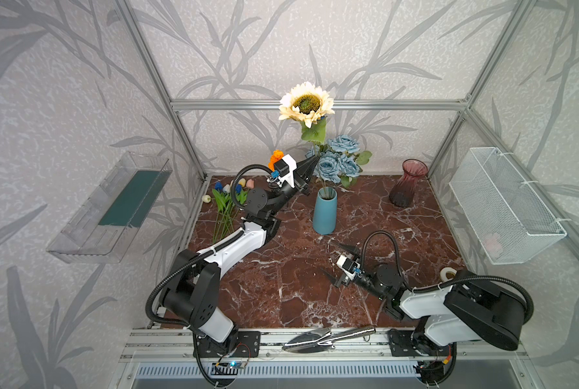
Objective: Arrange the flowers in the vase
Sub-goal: 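Carry the sunflower over the light-blue vase with the left gripper, then drop the sunflower into the vase with the left gripper while the right reaches over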
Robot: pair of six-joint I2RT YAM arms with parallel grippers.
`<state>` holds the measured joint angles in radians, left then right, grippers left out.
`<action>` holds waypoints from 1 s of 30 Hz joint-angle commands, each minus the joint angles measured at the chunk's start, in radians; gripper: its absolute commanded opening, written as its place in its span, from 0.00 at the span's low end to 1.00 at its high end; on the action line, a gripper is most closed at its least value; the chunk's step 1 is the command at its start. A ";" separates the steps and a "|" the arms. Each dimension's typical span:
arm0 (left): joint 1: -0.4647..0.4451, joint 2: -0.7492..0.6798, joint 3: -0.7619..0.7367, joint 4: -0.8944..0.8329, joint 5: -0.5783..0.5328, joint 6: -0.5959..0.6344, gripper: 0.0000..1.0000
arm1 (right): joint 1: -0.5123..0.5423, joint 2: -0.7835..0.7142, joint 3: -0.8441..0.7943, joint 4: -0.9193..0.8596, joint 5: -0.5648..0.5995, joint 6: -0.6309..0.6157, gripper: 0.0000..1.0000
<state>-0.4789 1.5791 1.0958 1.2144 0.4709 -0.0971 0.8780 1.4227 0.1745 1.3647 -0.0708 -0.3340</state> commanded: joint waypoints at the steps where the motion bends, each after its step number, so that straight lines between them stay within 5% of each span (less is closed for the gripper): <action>1: -0.006 0.018 -0.013 0.016 -0.014 0.002 0.00 | 0.007 -0.007 -0.004 0.042 0.000 -0.002 0.97; 22: -0.027 0.048 -0.193 -0.069 -0.057 -0.002 0.00 | 0.007 0.040 0.020 0.042 0.005 0.014 0.97; 27: -0.033 0.058 -0.227 -0.066 -0.058 -0.013 0.00 | 0.005 0.058 0.052 0.033 0.133 0.050 0.99; 30: -0.036 0.039 -0.264 -0.075 -0.061 0.006 0.10 | -0.010 0.007 0.092 -0.073 0.197 0.100 0.99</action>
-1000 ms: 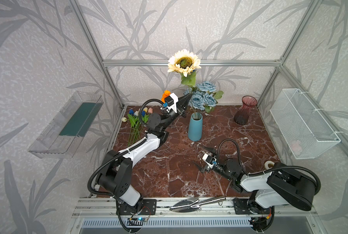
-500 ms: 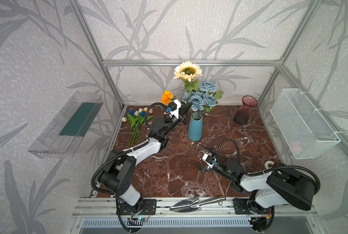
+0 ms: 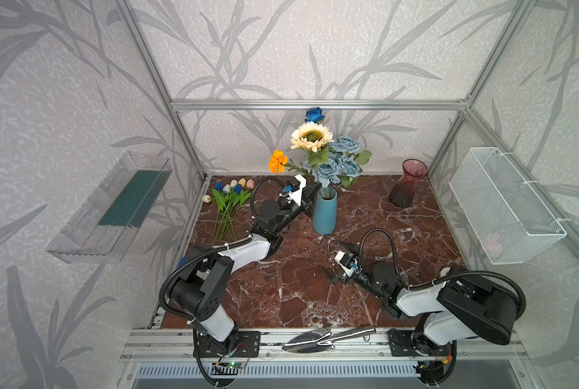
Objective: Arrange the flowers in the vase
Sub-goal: 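Drop the sunflower into the vase with the left gripper while the right reaches over, then grasp the light-blue vase with the right gripper while the left gripper draws back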
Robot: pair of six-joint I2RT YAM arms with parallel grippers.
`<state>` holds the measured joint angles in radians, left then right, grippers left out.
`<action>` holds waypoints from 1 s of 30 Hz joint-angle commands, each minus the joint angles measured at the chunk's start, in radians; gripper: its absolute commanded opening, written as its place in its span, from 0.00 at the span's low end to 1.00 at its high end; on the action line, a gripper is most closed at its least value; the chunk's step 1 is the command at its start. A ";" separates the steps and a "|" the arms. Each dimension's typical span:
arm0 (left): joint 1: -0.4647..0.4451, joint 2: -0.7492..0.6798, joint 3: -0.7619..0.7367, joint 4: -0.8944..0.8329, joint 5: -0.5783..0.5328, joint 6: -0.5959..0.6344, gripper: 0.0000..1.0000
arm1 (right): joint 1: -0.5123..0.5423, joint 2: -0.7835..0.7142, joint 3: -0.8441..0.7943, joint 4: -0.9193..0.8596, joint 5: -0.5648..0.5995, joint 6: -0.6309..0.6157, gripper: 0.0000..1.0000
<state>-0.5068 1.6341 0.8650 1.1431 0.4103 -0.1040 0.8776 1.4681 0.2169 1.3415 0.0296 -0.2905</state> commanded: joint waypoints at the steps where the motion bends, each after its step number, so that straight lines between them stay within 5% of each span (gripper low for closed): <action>1: -0.009 -0.026 -0.040 -0.020 -0.002 0.025 0.10 | -0.026 -0.062 0.068 -0.108 0.107 0.095 0.99; 2: -0.010 -0.040 -0.049 -0.042 -0.007 0.041 0.11 | -0.053 -0.086 0.095 -0.183 0.109 0.142 1.00; 6: -0.009 -0.094 -0.060 -0.156 -0.042 0.083 0.43 | -0.144 -0.101 0.147 -0.276 0.101 0.251 0.99; 20: 0.001 -0.331 -0.172 -0.396 -0.122 0.166 0.45 | -0.260 0.111 0.349 -0.280 -0.064 0.248 0.99; 30: 0.010 -0.545 -0.412 -0.296 -0.198 0.101 0.68 | -0.307 0.285 0.463 -0.154 -0.137 0.206 0.99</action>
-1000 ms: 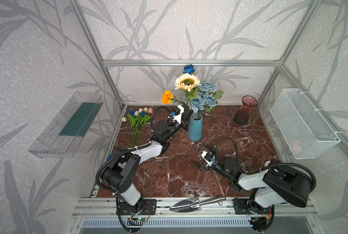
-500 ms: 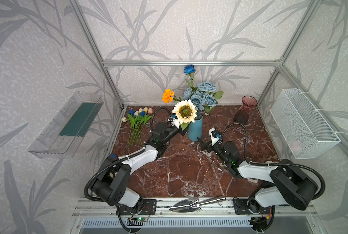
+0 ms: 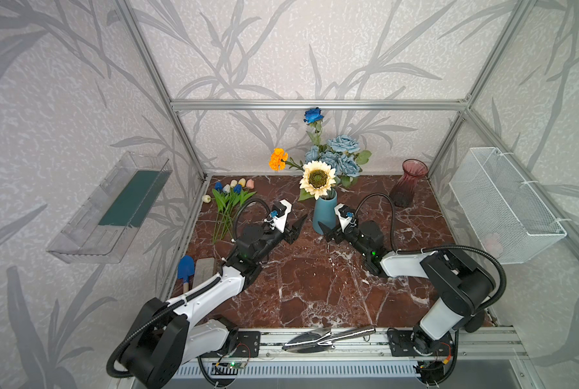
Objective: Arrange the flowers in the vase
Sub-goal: 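Grasp the light-blue vase with the right gripper while the left gripper draws back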
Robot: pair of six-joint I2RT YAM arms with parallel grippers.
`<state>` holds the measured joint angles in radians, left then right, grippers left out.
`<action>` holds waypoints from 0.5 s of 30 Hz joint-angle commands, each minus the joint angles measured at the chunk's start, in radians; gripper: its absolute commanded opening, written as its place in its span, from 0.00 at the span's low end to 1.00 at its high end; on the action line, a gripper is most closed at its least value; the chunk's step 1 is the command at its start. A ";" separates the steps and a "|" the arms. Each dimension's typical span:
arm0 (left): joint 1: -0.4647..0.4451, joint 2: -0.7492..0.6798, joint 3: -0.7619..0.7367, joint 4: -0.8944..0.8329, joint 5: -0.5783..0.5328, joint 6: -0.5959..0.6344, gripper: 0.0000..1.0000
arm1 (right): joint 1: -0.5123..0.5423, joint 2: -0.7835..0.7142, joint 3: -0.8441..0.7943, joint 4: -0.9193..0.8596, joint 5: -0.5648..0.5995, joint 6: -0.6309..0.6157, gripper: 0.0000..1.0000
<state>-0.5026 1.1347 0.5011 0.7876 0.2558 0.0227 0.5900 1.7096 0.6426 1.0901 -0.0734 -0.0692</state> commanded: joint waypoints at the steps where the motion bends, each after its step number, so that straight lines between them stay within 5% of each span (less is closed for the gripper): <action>1: 0.006 -0.056 -0.073 0.074 -0.052 -0.035 0.73 | -0.028 0.058 0.049 0.108 -0.043 -0.005 0.99; 6: 0.004 -0.092 -0.139 0.046 -0.054 -0.056 0.87 | -0.061 0.114 0.098 0.156 -0.078 0.012 0.99; 15: 0.004 -0.053 -0.151 0.074 -0.050 -0.057 0.89 | -0.070 0.192 0.178 0.179 -0.142 -0.010 0.99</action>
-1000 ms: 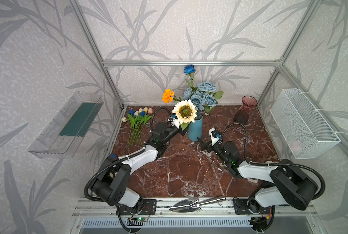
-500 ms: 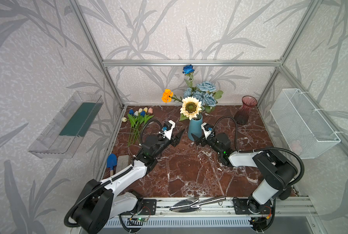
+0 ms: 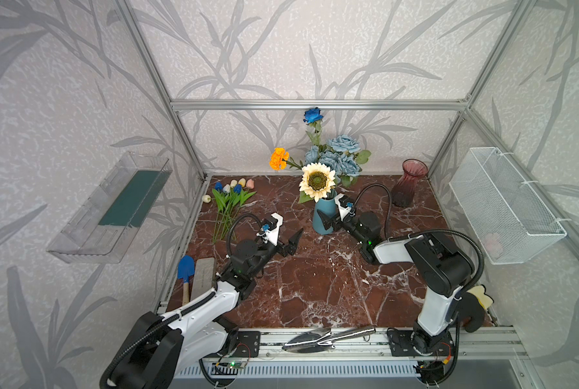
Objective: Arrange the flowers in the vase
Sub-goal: 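Grasp the light-blue vase with the right gripper while the left gripper draws back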
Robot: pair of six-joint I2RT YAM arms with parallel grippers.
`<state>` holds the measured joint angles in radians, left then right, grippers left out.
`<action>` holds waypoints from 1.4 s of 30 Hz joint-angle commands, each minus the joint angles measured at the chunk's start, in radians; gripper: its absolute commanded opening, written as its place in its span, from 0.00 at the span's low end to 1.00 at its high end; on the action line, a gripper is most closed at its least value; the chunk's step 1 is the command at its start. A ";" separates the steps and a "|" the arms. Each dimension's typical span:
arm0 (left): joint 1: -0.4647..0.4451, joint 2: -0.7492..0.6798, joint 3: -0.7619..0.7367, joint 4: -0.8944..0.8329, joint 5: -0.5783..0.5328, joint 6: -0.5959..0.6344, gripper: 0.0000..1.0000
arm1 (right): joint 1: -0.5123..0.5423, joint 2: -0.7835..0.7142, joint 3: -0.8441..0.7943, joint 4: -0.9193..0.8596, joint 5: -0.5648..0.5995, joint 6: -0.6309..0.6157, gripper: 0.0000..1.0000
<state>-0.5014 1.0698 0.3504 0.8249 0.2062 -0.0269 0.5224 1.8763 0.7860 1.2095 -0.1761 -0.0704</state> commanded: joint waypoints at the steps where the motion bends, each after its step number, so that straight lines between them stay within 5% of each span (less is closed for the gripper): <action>1: 0.003 0.021 0.002 0.042 0.003 -0.008 0.89 | -0.001 0.034 0.045 0.059 -0.045 -0.009 1.00; 10: 0.004 0.088 0.025 0.097 0.008 -0.010 0.89 | -0.003 0.094 0.084 0.103 -0.047 -0.007 0.93; 27: 0.003 0.108 0.028 0.114 -0.049 0.025 0.89 | -0.019 0.128 0.103 0.145 -0.091 0.002 0.46; 33: 0.003 0.110 0.020 0.127 -0.082 0.043 0.89 | -0.033 0.167 0.211 0.116 -0.178 0.021 0.29; 42: 0.004 0.107 -0.002 0.142 -0.113 0.058 0.90 | -0.057 0.293 0.468 0.091 -0.263 0.044 0.23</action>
<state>-0.5011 1.1763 0.3542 0.9245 0.1139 0.0090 0.4786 2.1605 1.1557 1.2068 -0.3939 -0.0296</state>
